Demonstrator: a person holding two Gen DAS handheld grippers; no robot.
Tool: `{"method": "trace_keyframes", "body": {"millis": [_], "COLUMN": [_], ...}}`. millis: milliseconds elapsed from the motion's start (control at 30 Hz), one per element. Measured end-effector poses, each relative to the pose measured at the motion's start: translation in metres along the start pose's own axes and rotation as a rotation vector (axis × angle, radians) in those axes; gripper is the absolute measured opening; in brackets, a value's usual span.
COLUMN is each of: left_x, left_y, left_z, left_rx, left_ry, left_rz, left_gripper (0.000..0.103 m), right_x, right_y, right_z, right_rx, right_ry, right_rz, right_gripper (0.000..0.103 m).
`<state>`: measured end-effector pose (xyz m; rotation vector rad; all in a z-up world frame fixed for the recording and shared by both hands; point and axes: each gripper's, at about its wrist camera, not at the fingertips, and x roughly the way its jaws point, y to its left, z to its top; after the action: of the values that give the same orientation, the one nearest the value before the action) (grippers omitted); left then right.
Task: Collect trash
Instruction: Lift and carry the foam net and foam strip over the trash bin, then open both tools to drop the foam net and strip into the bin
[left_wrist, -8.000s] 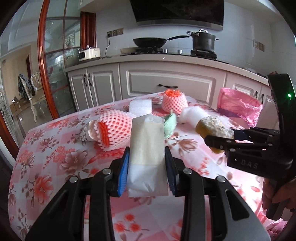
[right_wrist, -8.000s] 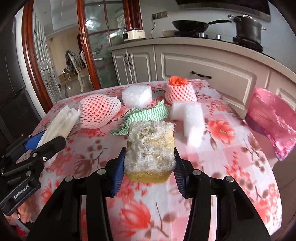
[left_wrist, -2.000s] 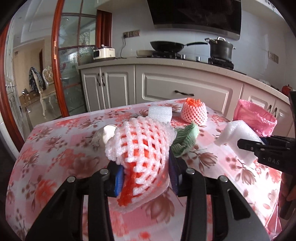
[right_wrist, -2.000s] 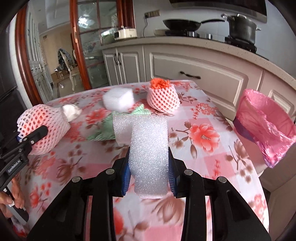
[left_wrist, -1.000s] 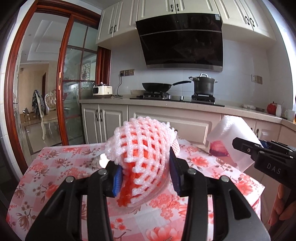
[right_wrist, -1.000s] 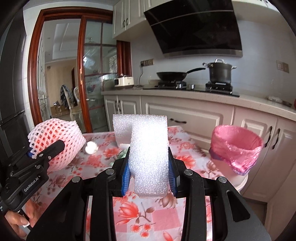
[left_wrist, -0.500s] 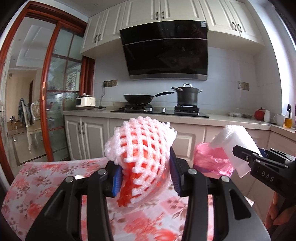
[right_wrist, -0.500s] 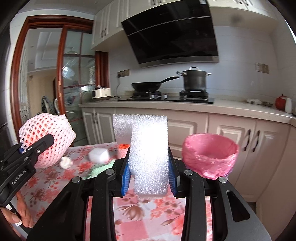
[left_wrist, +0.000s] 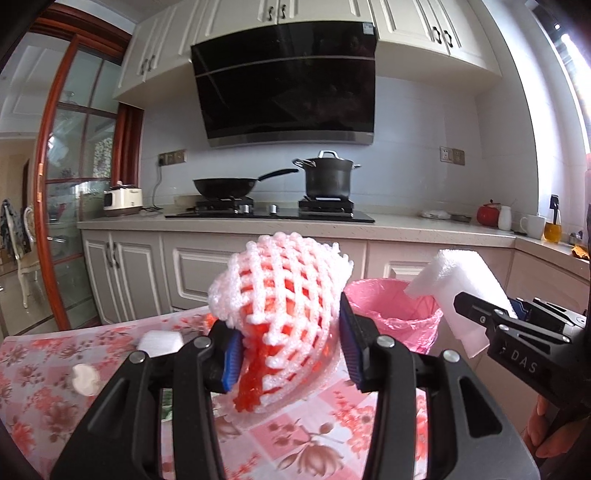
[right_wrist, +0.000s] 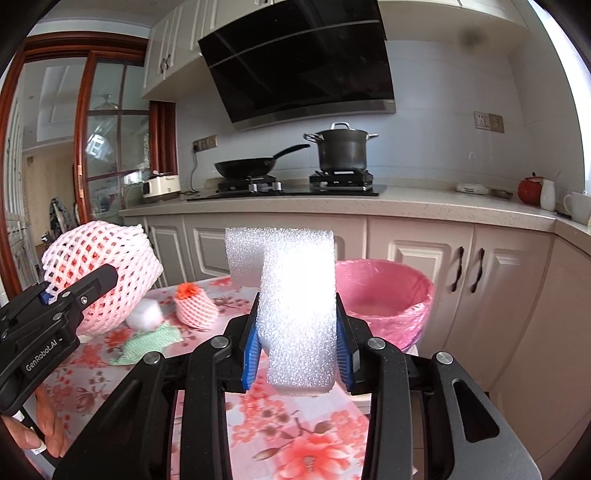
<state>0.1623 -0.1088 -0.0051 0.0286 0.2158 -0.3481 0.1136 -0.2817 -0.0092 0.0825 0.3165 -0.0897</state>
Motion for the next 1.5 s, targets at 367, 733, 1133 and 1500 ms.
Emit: {"method": "trace_keyframes", "body": {"millis": [367,733,1133,1500], "left_x": [0.068,0.139,0.253,0.344], "left_y": [-0.036,-0.073,-0.106,-0.122], "left_z": [0.017,0.029,0.045,0.031], "left_rx": [0.045,0.061,0.009,-0.063], "left_ry": [0.001,0.023,0.093,0.176], "left_rz": [-0.053,-0.104,-0.209,-0.241], "left_gripper": [0.046,0.046,0.048,0.066], "right_x": [0.032,0.078,0.158,0.241], "right_y": [-0.044,-0.095,-0.151,-0.172], "right_z": [0.010,0.025,0.039,0.027], "right_rx": [0.009,0.038,0.086,0.058], "right_ry": [-0.007,-0.002,0.068,0.150], "right_rz": [-0.060,-0.116,-0.136,-0.118], "right_gripper": [0.034,0.034,0.034,0.078]}}
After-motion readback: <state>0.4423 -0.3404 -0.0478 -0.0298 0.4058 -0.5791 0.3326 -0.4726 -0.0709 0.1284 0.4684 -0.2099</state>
